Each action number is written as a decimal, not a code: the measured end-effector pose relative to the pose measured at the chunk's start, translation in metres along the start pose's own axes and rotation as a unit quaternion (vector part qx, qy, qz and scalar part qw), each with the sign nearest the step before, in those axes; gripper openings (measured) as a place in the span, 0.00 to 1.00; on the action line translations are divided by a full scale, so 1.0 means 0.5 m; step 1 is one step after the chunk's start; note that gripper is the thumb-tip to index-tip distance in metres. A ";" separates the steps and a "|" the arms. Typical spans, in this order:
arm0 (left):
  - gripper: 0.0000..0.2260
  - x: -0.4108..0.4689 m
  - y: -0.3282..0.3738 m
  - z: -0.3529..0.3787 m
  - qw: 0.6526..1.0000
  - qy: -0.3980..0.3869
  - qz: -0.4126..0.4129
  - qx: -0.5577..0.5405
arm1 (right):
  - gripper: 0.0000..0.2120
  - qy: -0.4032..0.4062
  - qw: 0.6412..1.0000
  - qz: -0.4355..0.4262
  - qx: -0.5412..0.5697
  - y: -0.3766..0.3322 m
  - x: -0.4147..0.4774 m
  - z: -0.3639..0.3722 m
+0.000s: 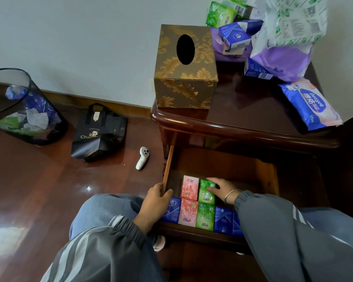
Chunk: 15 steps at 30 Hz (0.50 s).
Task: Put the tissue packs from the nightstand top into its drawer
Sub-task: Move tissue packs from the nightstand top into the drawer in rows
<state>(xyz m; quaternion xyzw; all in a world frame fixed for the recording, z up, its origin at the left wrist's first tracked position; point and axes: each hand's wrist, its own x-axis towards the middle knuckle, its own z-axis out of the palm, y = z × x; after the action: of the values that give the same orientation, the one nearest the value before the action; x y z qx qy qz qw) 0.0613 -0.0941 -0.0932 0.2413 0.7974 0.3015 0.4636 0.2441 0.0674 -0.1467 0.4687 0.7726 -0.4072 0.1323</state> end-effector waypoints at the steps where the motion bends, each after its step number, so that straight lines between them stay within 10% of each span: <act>1: 0.04 0.000 0.001 0.000 1.000 -0.001 -0.001 -0.001 | 0.24 0.002 1.000 0.001 0.001 0.001 -0.002 0.006; 15: 0.17 -0.014 0.014 -0.010 0.999 -0.014 -0.003 0.050 | 0.37 0.035 0.991 0.094 0.092 -0.008 -0.050 0.033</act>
<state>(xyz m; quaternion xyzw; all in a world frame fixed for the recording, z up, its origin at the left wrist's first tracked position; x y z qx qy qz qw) 0.0608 -0.0952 -0.0820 0.2657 0.8056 0.2565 0.4633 0.2508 0.0388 -0.1405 0.5640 0.6881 -0.4458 0.0989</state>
